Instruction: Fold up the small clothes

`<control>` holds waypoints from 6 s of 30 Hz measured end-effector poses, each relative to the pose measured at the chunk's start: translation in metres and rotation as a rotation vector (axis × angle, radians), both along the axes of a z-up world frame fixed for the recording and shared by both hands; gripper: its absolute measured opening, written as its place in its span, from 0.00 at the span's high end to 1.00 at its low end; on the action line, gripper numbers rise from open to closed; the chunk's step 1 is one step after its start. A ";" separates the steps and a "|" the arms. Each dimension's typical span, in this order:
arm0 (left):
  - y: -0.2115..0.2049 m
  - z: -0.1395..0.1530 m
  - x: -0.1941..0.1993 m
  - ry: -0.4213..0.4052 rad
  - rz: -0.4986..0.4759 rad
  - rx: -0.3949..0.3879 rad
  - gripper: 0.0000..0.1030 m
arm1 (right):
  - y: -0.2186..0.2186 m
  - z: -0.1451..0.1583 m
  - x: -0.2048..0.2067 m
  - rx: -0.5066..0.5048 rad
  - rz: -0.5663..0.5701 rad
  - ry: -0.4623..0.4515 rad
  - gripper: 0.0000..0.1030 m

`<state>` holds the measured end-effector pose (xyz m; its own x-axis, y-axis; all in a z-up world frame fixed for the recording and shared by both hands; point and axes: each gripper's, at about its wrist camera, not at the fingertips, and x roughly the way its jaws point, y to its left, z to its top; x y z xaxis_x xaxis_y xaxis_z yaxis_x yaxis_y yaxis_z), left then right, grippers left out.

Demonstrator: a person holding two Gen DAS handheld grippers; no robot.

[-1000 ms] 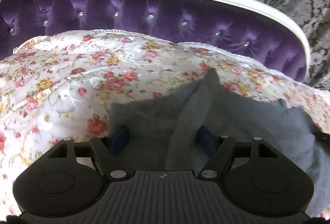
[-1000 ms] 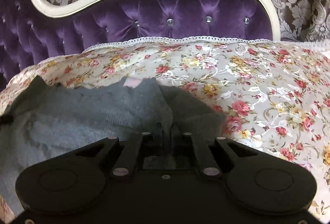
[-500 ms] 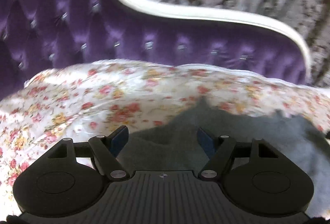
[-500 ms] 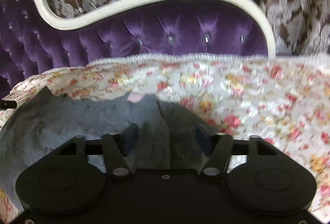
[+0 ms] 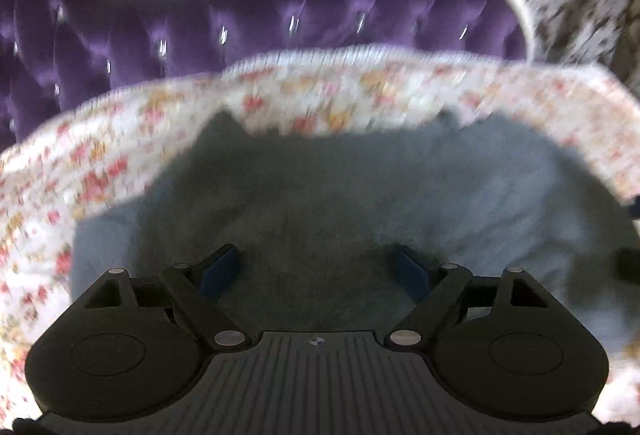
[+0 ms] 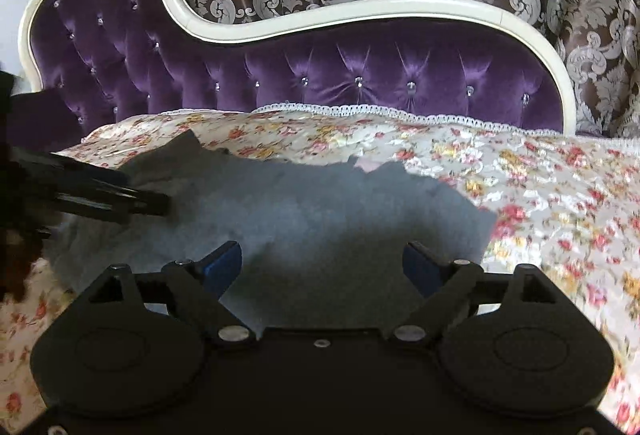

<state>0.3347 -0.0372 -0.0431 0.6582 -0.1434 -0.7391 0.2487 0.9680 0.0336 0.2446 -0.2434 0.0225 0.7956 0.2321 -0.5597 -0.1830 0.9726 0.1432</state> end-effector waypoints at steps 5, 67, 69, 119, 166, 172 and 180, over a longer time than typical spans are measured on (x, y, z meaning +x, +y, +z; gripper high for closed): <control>0.004 -0.007 0.001 -0.018 0.039 -0.022 0.01 | -0.003 0.001 -0.018 0.042 -0.021 -0.007 0.12; -0.023 0.011 0.053 0.116 0.108 -0.013 0.06 | -0.101 -0.057 0.026 0.604 0.002 0.149 0.00; -0.021 0.019 0.059 0.096 0.122 -0.041 0.07 | -0.102 -0.057 0.026 0.606 0.013 0.147 0.00; -0.009 0.008 -0.035 -0.007 0.082 -0.085 0.13 | -0.102 -0.052 0.036 0.600 -0.010 0.251 0.12; 0.177 0.025 -0.146 -0.027 0.204 -0.259 0.13 | 0.221 0.044 0.082 0.353 0.506 0.180 0.41; 0.161 0.056 -0.143 -0.119 0.150 -0.259 0.13 | 0.166 0.068 0.077 0.386 0.391 0.088 0.37; 0.123 0.078 -0.101 -0.251 0.154 -0.238 0.12 | 0.113 0.039 0.070 0.311 0.215 0.104 0.36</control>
<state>0.2338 0.0857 0.0346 0.8419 -0.1770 -0.5098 0.1123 0.9815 -0.1553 0.3141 -0.1304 0.0614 0.6531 0.5585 -0.5115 -0.3464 0.8209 0.4540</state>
